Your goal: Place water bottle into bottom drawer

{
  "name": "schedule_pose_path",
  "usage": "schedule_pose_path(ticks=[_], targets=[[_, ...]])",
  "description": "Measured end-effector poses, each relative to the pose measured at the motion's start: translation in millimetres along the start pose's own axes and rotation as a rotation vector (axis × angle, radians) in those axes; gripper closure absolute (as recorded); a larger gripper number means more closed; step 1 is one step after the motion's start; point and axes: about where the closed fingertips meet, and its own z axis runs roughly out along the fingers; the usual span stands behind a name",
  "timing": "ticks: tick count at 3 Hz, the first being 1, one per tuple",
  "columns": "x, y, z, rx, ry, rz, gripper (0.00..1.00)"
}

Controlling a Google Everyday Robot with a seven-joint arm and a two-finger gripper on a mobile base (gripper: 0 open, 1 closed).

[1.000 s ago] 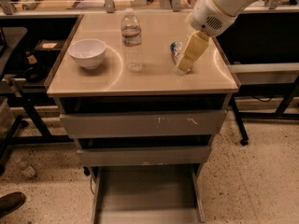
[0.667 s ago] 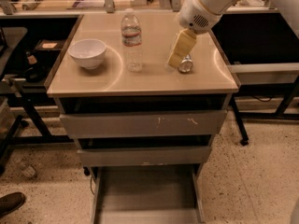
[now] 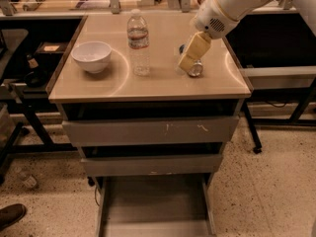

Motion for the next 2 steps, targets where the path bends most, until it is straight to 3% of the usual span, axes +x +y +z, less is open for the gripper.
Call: schedule_pose_path(ticks=[2], targets=[[-9,-36,34,0.005,-0.16,0.113,0.0]])
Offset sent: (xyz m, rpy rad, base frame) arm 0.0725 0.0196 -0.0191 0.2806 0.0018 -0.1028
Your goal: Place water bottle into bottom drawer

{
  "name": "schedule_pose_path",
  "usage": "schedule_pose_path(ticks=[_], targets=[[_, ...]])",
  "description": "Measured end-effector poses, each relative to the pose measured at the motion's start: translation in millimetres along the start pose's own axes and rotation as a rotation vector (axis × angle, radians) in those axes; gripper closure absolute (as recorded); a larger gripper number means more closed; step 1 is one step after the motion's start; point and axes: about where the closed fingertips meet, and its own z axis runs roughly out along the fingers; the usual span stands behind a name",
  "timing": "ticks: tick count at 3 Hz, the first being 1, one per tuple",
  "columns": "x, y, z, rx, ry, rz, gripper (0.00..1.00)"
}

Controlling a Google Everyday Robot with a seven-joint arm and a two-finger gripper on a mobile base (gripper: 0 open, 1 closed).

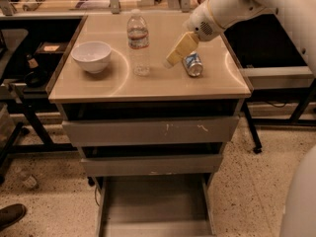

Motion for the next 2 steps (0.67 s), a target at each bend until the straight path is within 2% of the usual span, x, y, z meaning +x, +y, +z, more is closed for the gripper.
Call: schedule_pose_path(ticks=[1,2], targets=[[-7.6,-11.6,18.3,-0.022,-0.061,0.027,0.0],[-7.6,-11.6,18.4,-0.022,-0.061,0.027,0.0]])
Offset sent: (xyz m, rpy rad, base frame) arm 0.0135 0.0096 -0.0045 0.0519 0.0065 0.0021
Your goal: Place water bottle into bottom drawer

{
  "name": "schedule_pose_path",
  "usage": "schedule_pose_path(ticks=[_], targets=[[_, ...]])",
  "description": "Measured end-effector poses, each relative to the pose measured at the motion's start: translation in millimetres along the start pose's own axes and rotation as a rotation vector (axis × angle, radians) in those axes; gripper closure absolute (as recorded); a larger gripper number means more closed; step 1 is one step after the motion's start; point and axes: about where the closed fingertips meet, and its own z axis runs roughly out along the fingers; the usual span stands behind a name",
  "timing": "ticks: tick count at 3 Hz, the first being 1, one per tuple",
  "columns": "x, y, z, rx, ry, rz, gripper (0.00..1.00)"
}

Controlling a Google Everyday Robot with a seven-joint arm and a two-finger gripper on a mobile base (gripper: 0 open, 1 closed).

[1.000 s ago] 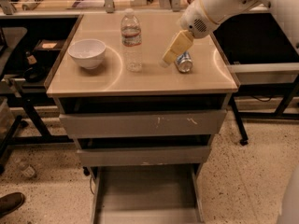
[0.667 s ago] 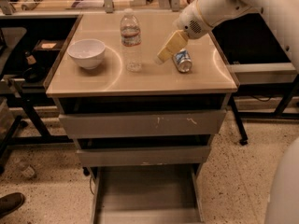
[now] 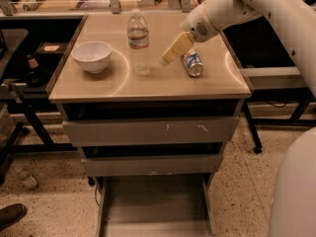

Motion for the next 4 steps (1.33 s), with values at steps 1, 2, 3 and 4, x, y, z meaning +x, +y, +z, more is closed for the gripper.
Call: schedule_pose_path(ticks=[1,2,3,4], targets=[[1,0,14,-0.018,-0.021,0.006,0.0],[-3,-2,36,-0.051,-0.031,0.001,0.0],[-15,-4,67,-0.101,-0.032,-0.014,0.0],[-16,-4,67,-0.102,-0.033,-0.016,0.0]])
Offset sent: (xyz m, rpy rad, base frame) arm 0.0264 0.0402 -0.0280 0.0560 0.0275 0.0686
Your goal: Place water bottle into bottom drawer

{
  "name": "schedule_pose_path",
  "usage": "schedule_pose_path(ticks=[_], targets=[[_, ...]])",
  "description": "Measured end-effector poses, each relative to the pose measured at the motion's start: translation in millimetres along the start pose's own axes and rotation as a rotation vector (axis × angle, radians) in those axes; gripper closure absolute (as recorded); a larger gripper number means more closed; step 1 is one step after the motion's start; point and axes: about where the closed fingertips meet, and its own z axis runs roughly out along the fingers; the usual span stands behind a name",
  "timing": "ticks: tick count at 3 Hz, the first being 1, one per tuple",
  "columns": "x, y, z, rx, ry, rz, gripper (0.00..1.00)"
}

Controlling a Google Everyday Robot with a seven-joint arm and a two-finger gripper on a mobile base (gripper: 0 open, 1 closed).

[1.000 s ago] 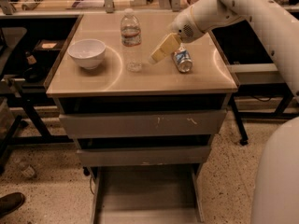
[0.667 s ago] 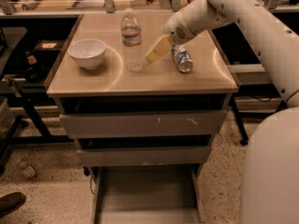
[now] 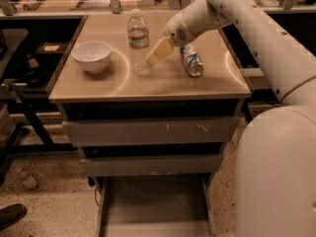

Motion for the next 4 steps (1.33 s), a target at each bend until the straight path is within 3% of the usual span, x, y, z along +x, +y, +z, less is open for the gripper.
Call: schedule_pose_path(ticks=[2,4], targets=[[-46,32,15,-0.02,-0.044,-0.071,0.0],[-37,17,28,-0.028,-0.062,-0.051,0.0]])
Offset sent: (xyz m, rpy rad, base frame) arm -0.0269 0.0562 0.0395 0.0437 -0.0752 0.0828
